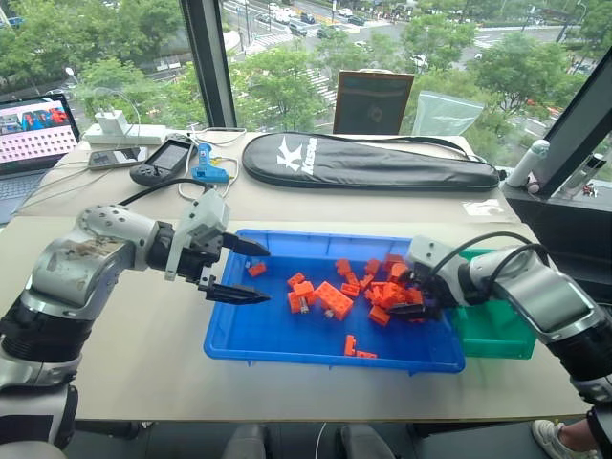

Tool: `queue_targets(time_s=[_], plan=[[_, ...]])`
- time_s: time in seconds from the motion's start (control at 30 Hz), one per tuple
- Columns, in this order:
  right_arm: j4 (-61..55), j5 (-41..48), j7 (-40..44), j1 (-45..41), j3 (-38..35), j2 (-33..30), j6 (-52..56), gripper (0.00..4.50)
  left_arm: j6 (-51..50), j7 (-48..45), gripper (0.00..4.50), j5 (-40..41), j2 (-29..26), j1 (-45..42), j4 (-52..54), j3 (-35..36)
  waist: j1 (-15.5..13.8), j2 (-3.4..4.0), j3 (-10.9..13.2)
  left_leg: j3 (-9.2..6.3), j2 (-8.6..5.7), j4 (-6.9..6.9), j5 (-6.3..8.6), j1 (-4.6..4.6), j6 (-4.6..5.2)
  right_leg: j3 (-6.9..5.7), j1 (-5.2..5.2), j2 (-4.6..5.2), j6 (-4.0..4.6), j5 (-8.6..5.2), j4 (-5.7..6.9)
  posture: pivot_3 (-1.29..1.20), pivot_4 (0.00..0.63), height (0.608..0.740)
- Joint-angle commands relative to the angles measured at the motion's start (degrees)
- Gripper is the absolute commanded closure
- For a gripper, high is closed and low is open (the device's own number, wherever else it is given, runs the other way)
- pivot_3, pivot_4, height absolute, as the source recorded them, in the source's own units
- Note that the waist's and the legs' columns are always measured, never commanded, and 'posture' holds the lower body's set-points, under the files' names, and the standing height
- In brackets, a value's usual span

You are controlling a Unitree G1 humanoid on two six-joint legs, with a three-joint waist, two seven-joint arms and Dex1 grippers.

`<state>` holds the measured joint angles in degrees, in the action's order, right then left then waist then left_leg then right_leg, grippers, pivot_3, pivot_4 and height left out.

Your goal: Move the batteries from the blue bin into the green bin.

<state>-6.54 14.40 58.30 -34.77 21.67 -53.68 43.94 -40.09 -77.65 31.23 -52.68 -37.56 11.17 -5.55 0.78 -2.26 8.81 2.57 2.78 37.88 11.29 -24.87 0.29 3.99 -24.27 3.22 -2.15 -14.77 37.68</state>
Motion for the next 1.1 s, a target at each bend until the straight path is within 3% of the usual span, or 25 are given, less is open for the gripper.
queue_targets(time_s=[0.03, 0.13, 0.5, 0.53, 0.6, 0.7, 0.77, 0.9, 1.1], plan=[[-0.28, -1.24, 0.8, -1.38, -1.82, 0.44, -1.1, 2.13, 0.49, 0.66, 0.0, 0.62, -0.58, -0.12, 1.7, 2.13, -0.03, 0.0, 0.0, 0.0, 0.0, 0.0, 0.0, 0.0, 0.0, 0.0, 0.01, 0.0, 0.0, 0.0, 0.0, 0.0, 0.15, 0.733], [-0.34, -1.53, 1.17, -3.15, -3.1, 0.59, -0.67, 3.06, 0.84, 1.12, 0.0, 0.45, -0.51, 0.11, 1.72, 2.19, -0.01, 0.0, 0.0, 0.0, 0.0, 0.0, 0.0, 0.0, 0.0, 0.0, 0.0, 0.0, 0.0, 0.0, 0.01, 0.0, 0.15, 0.733], [8.2, -4.58, -4.69, -11.26, -3.78, 13.57, -3.61, 3.07, 1.89, 2.32, 0.0, -0.14, 0.16, 0.03, 1.35, 1.79, 0.14, 0.01, 0.0, -0.01, 0.02, 0.0, 0.0, 0.05, 0.0, 0.01, -0.02, -0.05, 0.02, 0.0, 0.16, 0.0, 0.15, 0.733], [9.01, -5.24, -4.9, -11.66, -3.61, 14.25, -4.38, 2.27, 1.98, 2.42, 0.0, -0.23, 0.23, -0.06, 1.24, 1.69, 0.03, 0.01, 0.0, -0.01, 0.02, 0.0, 0.0, 0.05, 0.0, 0.01, -0.01, -0.05, 0.02, 0.0, 0.15, 0.0, 0.15, 0.733], [9.81, -6.0, -4.78, -12.14, -3.44, 14.99, -5.14, 1.85, 2.14, 2.55, 0.0, -0.37, 0.33, -0.19, 1.08, 1.55, -0.11, 0.01, 0.01, -0.01, 0.0, 0.0, 0.0, 0.02, 0.0, 0.0, -0.02, -0.03, 0.02, 0.0, 0.13, 0.0, 0.15, 0.733], [8.93, -6.47, -3.74, -12.71, -4.13, 14.22, -5.91, 0.84, 2.37, 2.5, 0.0, -0.55, 0.39, -0.41, 0.79, 1.31, -0.09, 0.01, 0.01, -0.01, -0.01, 0.0, 0.0, 0.01, 0.0, 0.0, -0.02, -0.02, 0.02, 0.0, 0.12, 0.0, 0.15, 0.733], [5.88, -6.54, -0.69, -11.85, -4.53, 10.18, -5.72, 0.06, 2.82, 2.23, 0.0, -0.91, 0.59, -0.47, 0.36, 0.84, -0.16, 0.04, 0.03, -0.02, 0.0, 0.0, 0.0, 0.01, 0.0, -0.01, -0.03, -0.02, 0.02, 0.0, 0.14, 0.0, 0.15, 0.733], [-1.02, -4.12, 8.95, -7.39, -2.38, 1.5, -2.3, 0.02, 3.54, 2.08, 0.0, -1.58, 1.68, -1.22, -0.59, -0.19, -0.47, 0.07, 0.05, -0.02, 0.0, 0.0, 0.0, -0.01, 0.0, -0.04, -0.01, -0.01, 0.01, 0.0, 0.06, 0.0, 0.15, 0.733], [-5.36, -2.64, 12.26, -3.78, -2.56, -1.54, 0.2, 0.02, 5.84, 1.96, 0.0, -3.8, 3.52, -2.74, -2.86, -1.46, 0.4, 0.07, 0.06, -0.01, 0.01, 0.01, 0.0, 0.05, 0.0, 0.01, -0.03, -0.04, 0.02, 0.0, 0.19, 0.0, 0.15, 0.733]])
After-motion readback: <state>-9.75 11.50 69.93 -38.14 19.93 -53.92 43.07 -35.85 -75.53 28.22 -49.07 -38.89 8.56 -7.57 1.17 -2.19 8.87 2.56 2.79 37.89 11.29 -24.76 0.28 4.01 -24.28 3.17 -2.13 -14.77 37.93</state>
